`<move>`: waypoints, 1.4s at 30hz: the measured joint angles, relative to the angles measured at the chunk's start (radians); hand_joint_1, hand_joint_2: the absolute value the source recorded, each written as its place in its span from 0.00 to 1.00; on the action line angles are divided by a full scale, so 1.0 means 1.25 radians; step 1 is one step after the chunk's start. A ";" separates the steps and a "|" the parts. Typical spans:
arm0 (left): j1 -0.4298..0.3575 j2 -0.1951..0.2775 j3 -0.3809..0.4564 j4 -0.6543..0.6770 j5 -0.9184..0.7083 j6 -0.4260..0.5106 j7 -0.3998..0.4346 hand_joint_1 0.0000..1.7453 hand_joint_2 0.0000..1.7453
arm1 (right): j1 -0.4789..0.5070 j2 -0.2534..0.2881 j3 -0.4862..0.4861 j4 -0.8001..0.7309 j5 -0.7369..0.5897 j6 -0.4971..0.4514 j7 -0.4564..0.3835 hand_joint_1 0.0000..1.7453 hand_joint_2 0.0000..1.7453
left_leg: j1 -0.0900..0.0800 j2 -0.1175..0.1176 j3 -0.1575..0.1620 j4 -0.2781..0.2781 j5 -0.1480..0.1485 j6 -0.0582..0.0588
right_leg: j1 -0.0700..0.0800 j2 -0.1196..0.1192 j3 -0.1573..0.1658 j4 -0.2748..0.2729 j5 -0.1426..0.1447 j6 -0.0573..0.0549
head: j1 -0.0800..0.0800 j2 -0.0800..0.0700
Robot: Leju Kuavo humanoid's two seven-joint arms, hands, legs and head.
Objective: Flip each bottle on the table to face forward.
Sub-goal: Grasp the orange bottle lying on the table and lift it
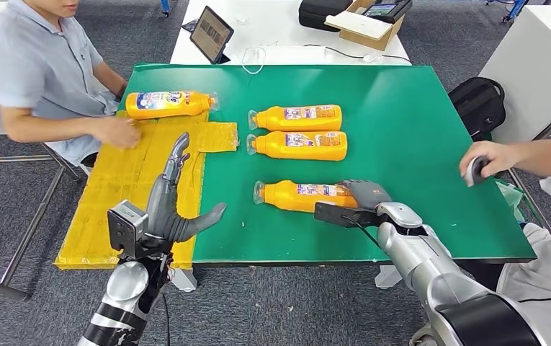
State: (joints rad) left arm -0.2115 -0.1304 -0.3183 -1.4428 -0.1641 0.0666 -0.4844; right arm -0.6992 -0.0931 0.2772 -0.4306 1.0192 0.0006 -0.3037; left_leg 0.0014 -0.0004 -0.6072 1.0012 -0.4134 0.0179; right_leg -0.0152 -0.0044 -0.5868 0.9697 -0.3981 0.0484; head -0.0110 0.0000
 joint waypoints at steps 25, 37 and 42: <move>0.208 -0.025 -0.006 -0.110 0.087 -0.040 -0.079 0.00 1.00 | 0.437 0.202 -0.149 -0.663 -0.622 -0.263 -0.306 1.00 1.00 | 0.000 -0.003 -0.010 0.000 -0.001 0.000 | 0.000 -0.001 -0.008 0.000 -0.002 -0.001 | 0.000 0.000; 0.158 -0.017 -0.044 -0.087 0.147 -0.196 -0.060 0.00 1.00 | 0.354 0.234 0.036 -0.591 -0.467 -0.193 -0.278 1.00 1.00 | 0.001 -0.002 -0.010 -0.001 0.000 -0.001 | 0.001 -0.001 -0.009 0.001 -0.001 -0.001 | 0.000 0.000; 0.146 -0.017 -0.044 -0.077 0.154 -0.200 -0.058 0.00 1.00 | 0.332 0.238 0.078 -0.556 -0.471 -0.198 -0.279 1.00 1.00 | 0.001 -0.002 -0.010 0.000 0.000 -0.001 | 0.001 -0.001 -0.009 0.001 -0.001 -0.001 | 0.000 0.000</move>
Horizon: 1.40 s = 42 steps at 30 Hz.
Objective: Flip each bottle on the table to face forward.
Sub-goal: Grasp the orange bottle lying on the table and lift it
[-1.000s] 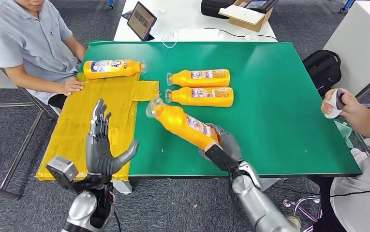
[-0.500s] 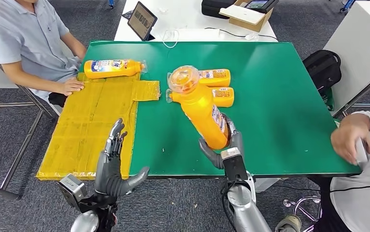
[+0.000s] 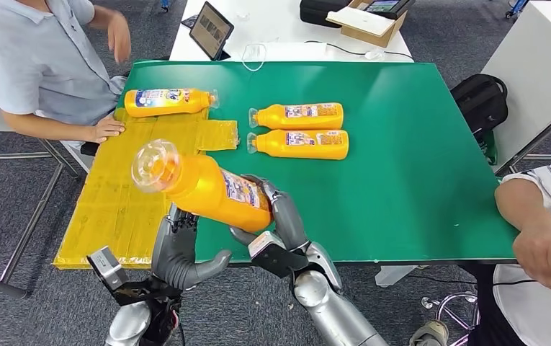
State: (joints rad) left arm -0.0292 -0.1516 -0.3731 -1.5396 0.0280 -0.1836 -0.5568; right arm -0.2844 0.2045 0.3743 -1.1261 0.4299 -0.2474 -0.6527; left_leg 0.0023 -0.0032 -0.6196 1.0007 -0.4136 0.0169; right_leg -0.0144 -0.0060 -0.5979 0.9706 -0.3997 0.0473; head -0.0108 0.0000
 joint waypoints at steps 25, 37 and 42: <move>-0.105 0.025 0.011 0.067 0.037 0.005 0.126 0.00 1.00 | -0.114 0.047 0.156 0.180 0.067 -0.082 0.021 1.00 1.00 | 0.000 0.000 -0.001 0.000 0.000 0.000 | 0.000 0.000 -0.001 0.000 0.000 0.000 | 0.000 0.000; -0.107 0.027 0.011 0.083 0.037 0.005 0.126 0.40 1.00 | -0.124 0.047 0.164 0.204 0.067 -0.084 0.021 1.00 1.00 | 0.000 0.000 -0.001 0.000 0.000 0.000 | 0.000 0.000 -0.001 0.000 0.000 0.000 | 0.000 0.000; -0.108 0.032 0.013 0.086 0.051 -0.003 0.119 1.00 1.00 | -0.138 0.047 0.174 0.217 0.083 -0.085 0.040 0.22 1.00 | 0.000 0.000 -0.001 0.000 0.000 0.000 | 0.000 0.000 -0.001 0.000 0.000 0.000 | 0.000 0.000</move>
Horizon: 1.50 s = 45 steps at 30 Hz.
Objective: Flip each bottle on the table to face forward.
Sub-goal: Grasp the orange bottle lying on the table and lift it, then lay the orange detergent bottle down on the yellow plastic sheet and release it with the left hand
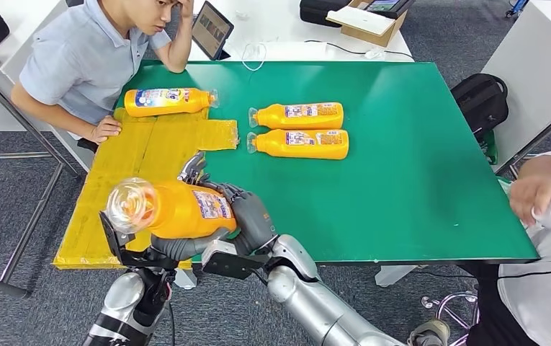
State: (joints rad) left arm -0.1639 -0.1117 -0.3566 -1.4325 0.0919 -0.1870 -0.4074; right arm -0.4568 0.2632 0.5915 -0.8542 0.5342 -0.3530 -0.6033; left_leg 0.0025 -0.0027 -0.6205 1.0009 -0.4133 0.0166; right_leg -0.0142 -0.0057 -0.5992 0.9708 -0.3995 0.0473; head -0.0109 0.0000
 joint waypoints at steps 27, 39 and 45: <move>0.002 0.029 0.124 0.032 0.144 -0.034 0.047 1.00 1.00 | 0.212 -0.048 -0.110 -0.178 0.137 -0.273 -0.062 0.00 0.00 | 0.000 0.000 0.000 0.000 -0.001 0.000 | 0.000 0.000 -0.001 0.000 0.000 0.000 | 0.000 0.000; -0.047 0.038 0.198 0.111 -0.169 0.322 0.024 1.00 1.00 | 0.377 0.013 -0.291 -0.451 0.240 -0.274 -0.076 0.00 0.00 | 0.000 0.000 -0.001 0.000 0.000 0.000 | 0.000 0.000 -0.001 0.000 0.000 0.000 | 0.000 0.000; -0.170 0.065 0.192 0.267 -0.598 0.488 0.114 1.00 1.00 | 0.401 0.033 -0.305 -0.504 0.214 -0.274 -0.076 0.00 0.00 | 0.000 0.000 0.000 0.000 0.001 0.000 | 0.000 0.000 -0.001 0.000 0.000 0.000 | 0.000 0.000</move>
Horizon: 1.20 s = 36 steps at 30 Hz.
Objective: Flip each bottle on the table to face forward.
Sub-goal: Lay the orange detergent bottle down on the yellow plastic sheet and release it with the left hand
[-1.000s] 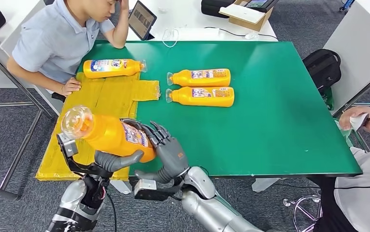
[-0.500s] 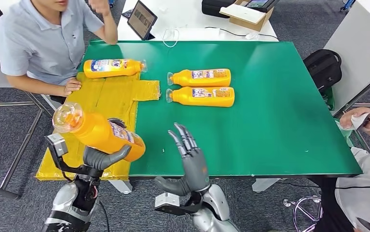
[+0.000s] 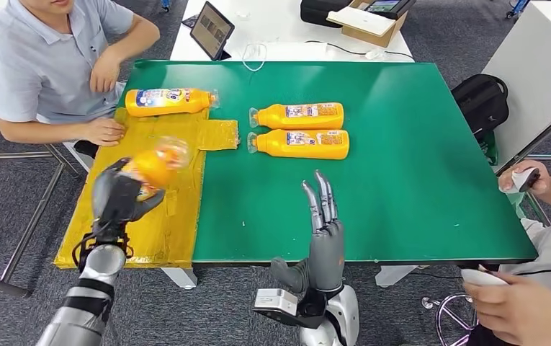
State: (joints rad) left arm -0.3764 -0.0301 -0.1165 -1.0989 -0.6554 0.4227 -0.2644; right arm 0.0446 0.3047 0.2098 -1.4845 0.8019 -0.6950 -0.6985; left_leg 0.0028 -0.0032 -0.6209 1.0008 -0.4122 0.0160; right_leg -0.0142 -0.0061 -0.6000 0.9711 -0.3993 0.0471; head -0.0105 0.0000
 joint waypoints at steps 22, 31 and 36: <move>-0.280 0.013 -0.180 0.376 -0.391 -0.190 0.190 0.79 1.00 | 0.012 0.012 -0.038 -0.009 -0.021 0.000 0.000 0.00 0.00 | 0.000 0.000 0.000 0.000 0.000 0.000 | 0.000 0.000 0.000 0.000 0.000 0.000 | 0.000 0.000; -0.331 -0.008 -0.186 0.494 -0.352 -0.323 0.160 0.00 1.00 | 0.014 0.014 -0.049 0.003 -0.022 0.000 0.000 0.00 0.00 | -0.001 0.000 0.000 0.000 0.000 0.000 | 0.000 0.000 0.000 0.000 0.000 0.000 | 0.000 0.000; -0.339 -0.008 -0.180 0.524 -0.323 -0.370 0.153 0.00 1.00 | 0.014 0.016 -0.055 0.015 -0.028 0.000 0.000 0.00 0.00 | 0.000 0.000 0.000 0.000 0.000 0.000 | 0.000 0.000 0.000 0.000 0.000 0.000 | 0.000 0.000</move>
State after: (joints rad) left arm -0.7999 -0.0404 -0.3412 -0.4433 -1.0593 -0.0394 -0.0731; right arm 0.0623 0.3244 0.1416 -1.4662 0.7673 -0.6950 -0.6985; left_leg 0.0023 -0.0028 -0.6214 1.0009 -0.4123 0.0160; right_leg -0.0143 -0.0058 -0.6002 0.9711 -0.3991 0.0473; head -0.0104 0.0000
